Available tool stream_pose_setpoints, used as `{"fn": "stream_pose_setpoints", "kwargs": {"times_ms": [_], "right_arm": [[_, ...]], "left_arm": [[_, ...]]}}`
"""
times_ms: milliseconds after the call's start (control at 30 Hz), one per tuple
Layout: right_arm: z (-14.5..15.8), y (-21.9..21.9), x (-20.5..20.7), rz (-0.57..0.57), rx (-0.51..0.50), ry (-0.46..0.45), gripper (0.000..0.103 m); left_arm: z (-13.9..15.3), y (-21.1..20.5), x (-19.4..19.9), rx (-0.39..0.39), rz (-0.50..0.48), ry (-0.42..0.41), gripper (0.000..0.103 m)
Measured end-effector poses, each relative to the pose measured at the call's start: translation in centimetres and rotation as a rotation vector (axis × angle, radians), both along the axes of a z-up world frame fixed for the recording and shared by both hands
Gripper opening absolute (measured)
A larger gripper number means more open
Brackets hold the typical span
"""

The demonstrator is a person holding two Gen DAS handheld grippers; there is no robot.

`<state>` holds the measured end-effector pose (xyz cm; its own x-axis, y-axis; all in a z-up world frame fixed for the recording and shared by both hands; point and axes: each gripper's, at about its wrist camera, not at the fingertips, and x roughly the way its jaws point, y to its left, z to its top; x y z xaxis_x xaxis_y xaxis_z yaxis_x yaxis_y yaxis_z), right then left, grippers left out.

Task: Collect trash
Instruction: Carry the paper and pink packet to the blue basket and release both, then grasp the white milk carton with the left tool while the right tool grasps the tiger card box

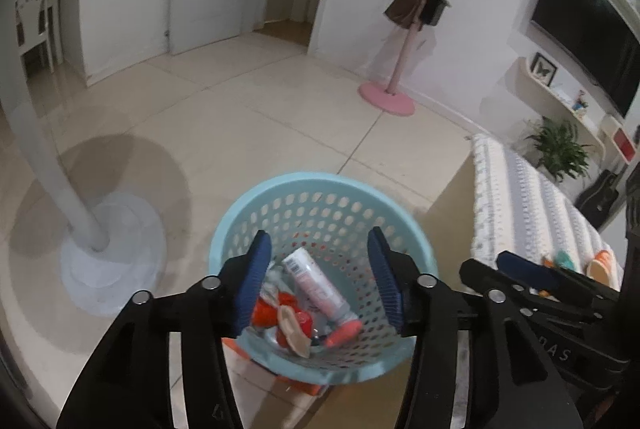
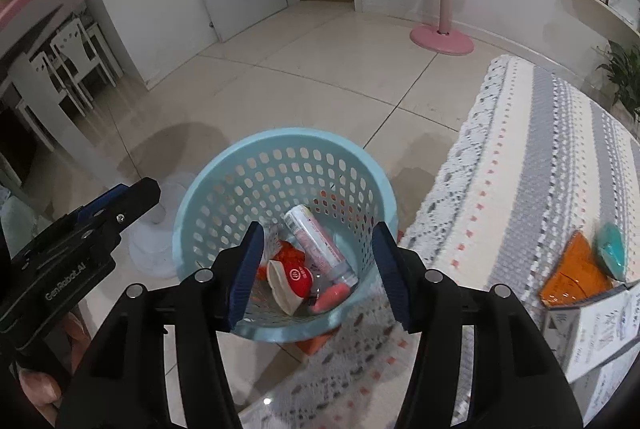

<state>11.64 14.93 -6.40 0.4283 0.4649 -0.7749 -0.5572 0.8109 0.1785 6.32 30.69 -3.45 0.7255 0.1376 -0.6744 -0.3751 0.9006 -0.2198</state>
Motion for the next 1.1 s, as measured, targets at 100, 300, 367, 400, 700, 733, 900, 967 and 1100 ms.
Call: {"fn": "stream_pose_setpoints", "kwargs": {"times_ms": [100, 300, 367, 400, 700, 733, 900, 967, 1100], "right_arm": [[1.7, -1.4, -1.0, -0.002, 0.020, -0.027, 0.053], [6.0, -5.5, -3.3, -0.031, 0.048, -0.119, 0.053], [7.3, -7.6, -3.9, -0.056, 0.063, -0.149, 0.053], [7.9, -8.8, -4.2, -0.073, 0.069, -0.164, 0.053], [11.5, -23.3, -6.0, -0.308, 0.051, -0.312, 0.053], [11.5, -24.4, -5.9, -0.328, 0.043, -0.318, 0.053], [9.8, -32.2, -5.0, -0.460, 0.009, -0.306, 0.053], [8.3, -34.8, -4.2, -0.506, -0.003, -0.283, 0.053], [4.7, -38.9, -2.6, -0.568, -0.039, -0.232, 0.053]], "left_arm": [[1.8, -1.5, -0.3, 0.003, -0.032, -0.039, 0.055], [6.7, -6.2, -1.4, 0.015, -0.104, -0.141, 0.059], [8.1, -8.1, -1.8, 0.010, -0.134, -0.173, 0.060], [8.6, -8.8, -1.9, 0.005, -0.147, -0.185, 0.060], [9.3, -18.0, -0.7, -0.040, -0.313, -0.211, 0.062], [9.0, -18.8, -0.3, -0.043, -0.326, -0.201, 0.062], [5.6, -22.4, 1.2, -0.084, -0.392, -0.132, 0.062], [4.1, -23.6, 1.7, -0.095, -0.416, -0.099, 0.062], [0.7, -26.0, 2.8, -0.112, -0.471, -0.023, 0.062]]}}
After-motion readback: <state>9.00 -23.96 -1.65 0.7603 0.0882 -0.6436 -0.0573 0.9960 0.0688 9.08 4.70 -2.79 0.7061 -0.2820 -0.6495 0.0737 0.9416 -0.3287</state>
